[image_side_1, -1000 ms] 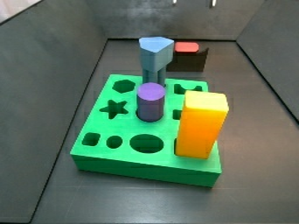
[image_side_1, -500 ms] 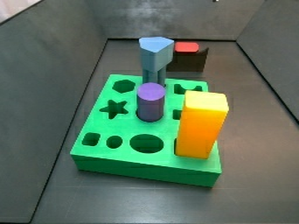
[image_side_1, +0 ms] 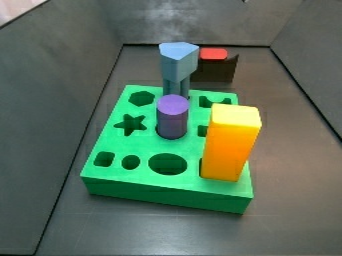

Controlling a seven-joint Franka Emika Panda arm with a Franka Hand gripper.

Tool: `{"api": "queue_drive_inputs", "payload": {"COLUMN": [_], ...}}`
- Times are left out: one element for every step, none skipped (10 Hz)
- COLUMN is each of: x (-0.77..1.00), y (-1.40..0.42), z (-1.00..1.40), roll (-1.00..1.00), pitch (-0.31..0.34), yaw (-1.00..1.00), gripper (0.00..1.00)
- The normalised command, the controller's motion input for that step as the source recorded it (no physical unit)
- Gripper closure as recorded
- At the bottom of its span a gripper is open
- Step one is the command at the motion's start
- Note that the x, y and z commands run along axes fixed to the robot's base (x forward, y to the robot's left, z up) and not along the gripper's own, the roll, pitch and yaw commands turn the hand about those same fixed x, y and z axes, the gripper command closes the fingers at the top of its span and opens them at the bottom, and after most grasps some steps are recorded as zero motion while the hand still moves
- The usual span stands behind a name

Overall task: Pick up the square-circle object. Move up. Rotate the square-circle object. Place the square-circle object on the fixture. Regrasp the square-circle object. Move to above the board. Insert the square-circle object.
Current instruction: Regrasp the square-circle object.

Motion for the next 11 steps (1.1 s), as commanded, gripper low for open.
{"api": "queue_drive_inputs", "payload": {"x": [-0.02, -0.02, -0.01, 0.00, 0.02, 0.03, 0.05, 0.06, 0.08, 0.08, 0.09], "y": [-0.02, -0.02, -0.02, -0.02, -0.02, -0.02, -0.02, -0.03, -0.03, -0.03, -0.04], "z": [0.01, 0.01, 0.01, 0.01, 0.00, 0.00, 0.00, -0.01, -0.01, -0.01, -0.01], "roll": [1.00, 1.00, 1.00, 1.00, 1.00, 1.00, 1.00, 1.00, 1.00, 1.00, 1.00], "pitch": [0.012, 0.014, 0.020, 0.026, 0.032, 0.041, 0.057, 0.075, 0.097, 0.121, 0.155], "yaw": [0.03, 0.04, 0.04, 0.04, 0.04, 0.05, 0.05, 0.06, 0.07, 0.09, 0.12], "gripper": [0.00, 0.00, 0.00, 0.00, 0.00, 0.00, 0.00, 0.00, 0.00, 0.00, 0.00]}}
